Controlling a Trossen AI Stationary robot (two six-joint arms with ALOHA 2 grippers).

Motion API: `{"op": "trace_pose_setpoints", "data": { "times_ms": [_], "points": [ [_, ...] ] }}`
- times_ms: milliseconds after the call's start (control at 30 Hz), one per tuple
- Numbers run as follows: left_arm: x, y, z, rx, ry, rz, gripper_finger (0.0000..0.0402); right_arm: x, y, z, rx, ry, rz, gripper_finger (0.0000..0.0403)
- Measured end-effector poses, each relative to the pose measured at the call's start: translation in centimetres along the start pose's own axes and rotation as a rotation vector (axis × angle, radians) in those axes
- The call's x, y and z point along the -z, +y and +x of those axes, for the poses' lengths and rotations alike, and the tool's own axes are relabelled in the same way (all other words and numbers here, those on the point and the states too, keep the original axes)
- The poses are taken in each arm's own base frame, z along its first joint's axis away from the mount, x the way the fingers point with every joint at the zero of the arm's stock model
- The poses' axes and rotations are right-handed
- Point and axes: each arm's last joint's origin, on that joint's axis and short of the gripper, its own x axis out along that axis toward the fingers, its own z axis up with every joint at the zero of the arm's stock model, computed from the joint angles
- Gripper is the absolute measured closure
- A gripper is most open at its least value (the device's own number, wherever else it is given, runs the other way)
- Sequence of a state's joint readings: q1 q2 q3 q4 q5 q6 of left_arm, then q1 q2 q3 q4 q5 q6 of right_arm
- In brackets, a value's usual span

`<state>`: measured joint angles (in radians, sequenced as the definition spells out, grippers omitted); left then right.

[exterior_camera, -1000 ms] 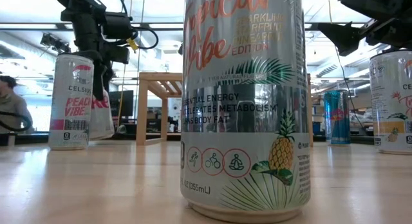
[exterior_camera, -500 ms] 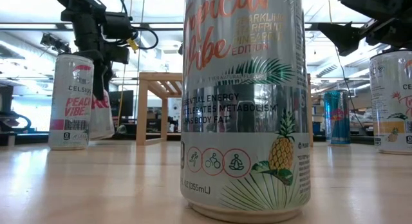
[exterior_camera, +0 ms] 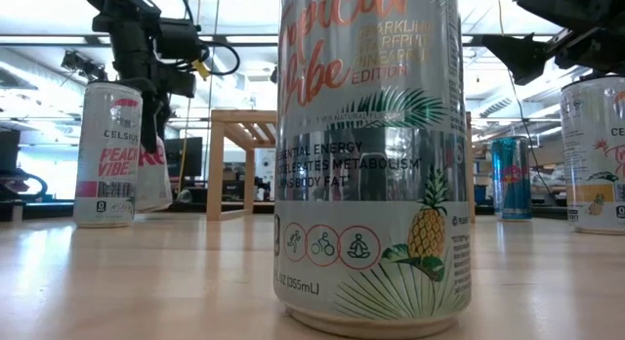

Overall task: Place canned beverage on shelf
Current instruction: Put the top red-silver soda can on the shelf

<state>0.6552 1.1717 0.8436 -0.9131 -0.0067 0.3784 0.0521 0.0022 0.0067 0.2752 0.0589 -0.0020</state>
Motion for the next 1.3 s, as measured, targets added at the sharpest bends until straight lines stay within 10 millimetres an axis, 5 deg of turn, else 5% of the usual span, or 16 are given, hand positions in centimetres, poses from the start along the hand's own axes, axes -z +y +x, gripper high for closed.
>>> {"op": "trace_pose_setpoints", "data": {
  "times_ms": [333,800,1300],
  "points": [
    [-0.3,-1.1,-0.2,0.022,0.005,0.052,0.0109,0.0,0.0,0.0,0.0,0.0,0.0,0.001],
    [-2.7,-0.2,-4.7,0.026,0.016,0.043,0.0109,0.0,0.0,0.0,0.0,0.0,0.0,0.001],
    [-4.8,0.4,-3.6,0.059,0.101,0.079,0.0113,0.0,0.0,0.0,0.0,0.0,0.0,0.001]
  ]
}}
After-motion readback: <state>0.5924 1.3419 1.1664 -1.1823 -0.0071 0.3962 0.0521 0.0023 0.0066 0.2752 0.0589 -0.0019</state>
